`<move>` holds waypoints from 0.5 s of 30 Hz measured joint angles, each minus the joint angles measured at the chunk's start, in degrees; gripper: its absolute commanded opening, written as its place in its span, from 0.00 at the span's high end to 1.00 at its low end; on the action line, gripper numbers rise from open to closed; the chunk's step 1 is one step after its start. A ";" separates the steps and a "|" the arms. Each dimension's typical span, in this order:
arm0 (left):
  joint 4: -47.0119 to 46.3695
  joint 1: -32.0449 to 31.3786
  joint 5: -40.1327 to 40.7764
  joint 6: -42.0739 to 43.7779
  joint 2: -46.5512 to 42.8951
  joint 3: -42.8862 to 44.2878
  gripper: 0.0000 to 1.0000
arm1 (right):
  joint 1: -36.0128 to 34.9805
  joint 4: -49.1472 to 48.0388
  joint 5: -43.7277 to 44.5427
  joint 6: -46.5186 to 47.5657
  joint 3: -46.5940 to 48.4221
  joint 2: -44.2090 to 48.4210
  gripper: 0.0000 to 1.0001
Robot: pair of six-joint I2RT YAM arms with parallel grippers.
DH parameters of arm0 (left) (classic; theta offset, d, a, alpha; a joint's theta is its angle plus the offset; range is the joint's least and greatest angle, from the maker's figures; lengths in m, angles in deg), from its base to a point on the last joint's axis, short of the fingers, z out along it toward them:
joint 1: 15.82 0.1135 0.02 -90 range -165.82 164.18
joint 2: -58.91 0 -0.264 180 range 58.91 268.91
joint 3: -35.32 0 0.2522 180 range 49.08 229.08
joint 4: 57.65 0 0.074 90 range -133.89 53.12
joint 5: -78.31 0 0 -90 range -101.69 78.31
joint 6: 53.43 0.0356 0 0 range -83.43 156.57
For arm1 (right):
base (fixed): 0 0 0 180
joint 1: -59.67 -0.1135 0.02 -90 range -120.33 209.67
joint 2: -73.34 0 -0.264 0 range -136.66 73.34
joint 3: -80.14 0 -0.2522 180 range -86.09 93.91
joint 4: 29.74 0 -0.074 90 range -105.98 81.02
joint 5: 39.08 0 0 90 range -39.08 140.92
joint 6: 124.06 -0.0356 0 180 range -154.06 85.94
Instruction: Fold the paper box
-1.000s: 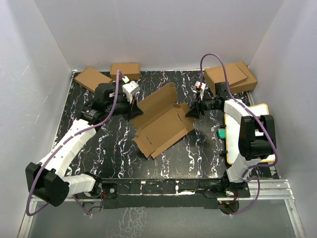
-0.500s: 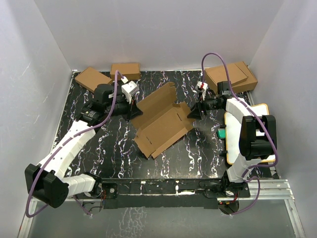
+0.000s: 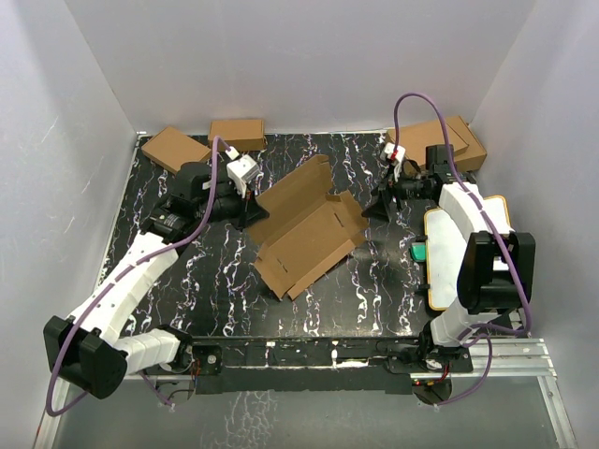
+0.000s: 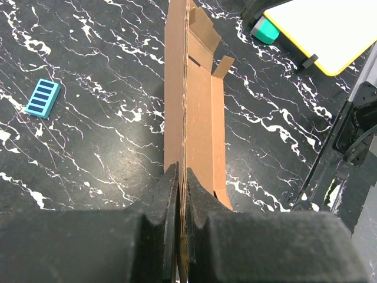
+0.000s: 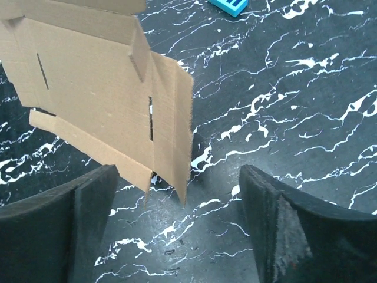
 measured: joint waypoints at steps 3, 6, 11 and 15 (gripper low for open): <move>-0.17 0.00 0.02 0.00 -0.17 -0.46 1.00 | 0.00 0.35 -0.31 0.48 0.02 1.14 0.01; -0.20 0.00 0.00 0.11 -0.17 -0.46 1.00 | -0.15 0.79 -0.63 0.87 0.02 1.16 0.01; 0.00 0.00 -0.57 0.48 0.57 -0.17 1.00 | -0.96 1.99 -0.61 2.16 1.86 -0.66 0.01; 0.72 0.00 -0.92 1.09 2.27 0.96 1.00 | -1.64 2.32 -1.01 2.99 5.55 -4.52 0.06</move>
